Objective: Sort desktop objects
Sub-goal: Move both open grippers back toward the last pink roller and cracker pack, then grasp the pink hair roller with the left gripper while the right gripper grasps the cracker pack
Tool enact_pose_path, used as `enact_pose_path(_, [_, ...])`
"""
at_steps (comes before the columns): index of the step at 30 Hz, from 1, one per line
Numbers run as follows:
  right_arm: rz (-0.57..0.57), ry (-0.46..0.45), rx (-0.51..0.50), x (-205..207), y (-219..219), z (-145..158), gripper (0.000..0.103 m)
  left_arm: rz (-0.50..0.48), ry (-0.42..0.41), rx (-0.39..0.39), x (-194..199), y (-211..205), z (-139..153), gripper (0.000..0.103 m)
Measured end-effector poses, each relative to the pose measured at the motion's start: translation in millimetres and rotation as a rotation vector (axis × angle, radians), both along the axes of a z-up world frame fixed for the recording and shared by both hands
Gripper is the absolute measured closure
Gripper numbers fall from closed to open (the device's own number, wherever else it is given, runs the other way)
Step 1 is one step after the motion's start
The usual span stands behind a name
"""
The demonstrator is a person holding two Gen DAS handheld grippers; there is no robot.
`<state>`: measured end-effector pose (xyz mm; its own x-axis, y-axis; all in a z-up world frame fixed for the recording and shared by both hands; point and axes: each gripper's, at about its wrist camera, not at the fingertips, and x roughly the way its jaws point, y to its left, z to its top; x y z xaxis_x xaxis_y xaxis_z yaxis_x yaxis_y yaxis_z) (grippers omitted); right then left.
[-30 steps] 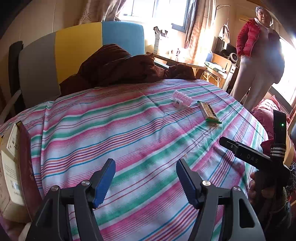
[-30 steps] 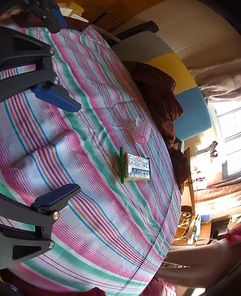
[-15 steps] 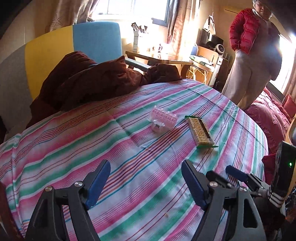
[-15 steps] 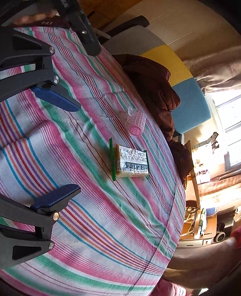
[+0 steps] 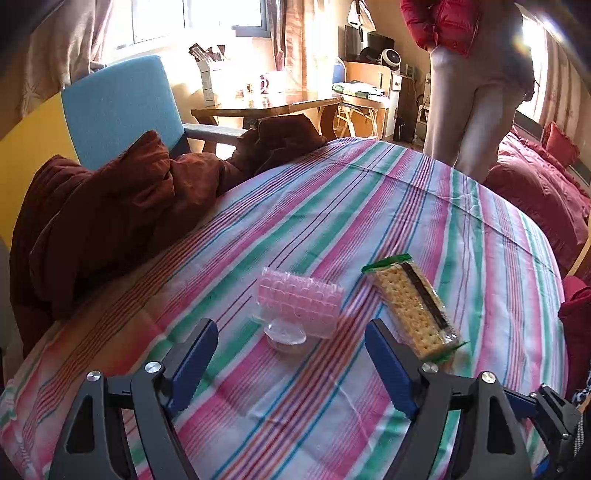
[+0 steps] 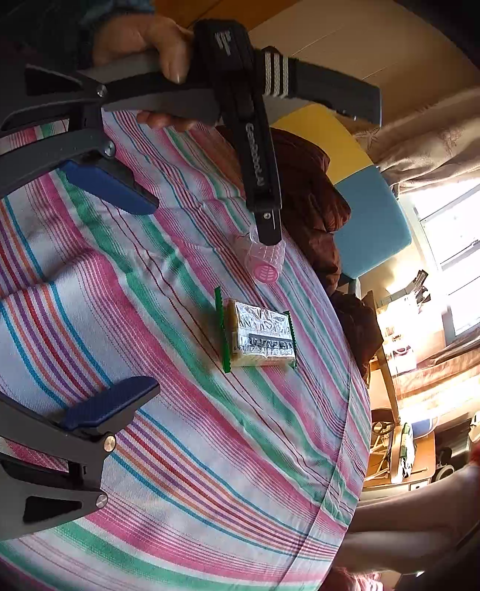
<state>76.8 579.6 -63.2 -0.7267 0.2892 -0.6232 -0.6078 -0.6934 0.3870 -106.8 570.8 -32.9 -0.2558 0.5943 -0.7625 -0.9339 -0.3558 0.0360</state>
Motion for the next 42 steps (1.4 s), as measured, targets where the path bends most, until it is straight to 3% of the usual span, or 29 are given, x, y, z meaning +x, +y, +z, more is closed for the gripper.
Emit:
enact_pose_path(16, [0.011, 0.016, -0.007, -2.1, 3.2, -0.7, 0.009, -0.116, -0.014, -0.047, -22.4, 41.5, -24.8, 0.017])
enact_pose_path(19, [0.012, 0.014, -0.005, -2.5, 3.2, -1.0, 0.008, -0.104, -0.018, -0.070, -25.0, 44.8, -34.4, 0.030])
enact_pose_path(24, [0.014, 0.010, -0.004, -1.3, 3.1, -1.0, 0.008, -0.067, -0.043, -0.052, -26.1, 36.6, -37.5, 0.036])
enact_pose_path(32, [0.017, 0.004, -0.006, -0.7, 3.4, -0.2, 0.008, 0.080, -0.042, -0.045, -21.4, -13.4, -36.9, 0.036])
enact_pose_path(42, [0.028, -0.048, 0.000, -8.5, 4.5, 6.3, 0.008, 0.271, 0.003, -0.006, 15.0, -135.7, -28.4, 0.036])
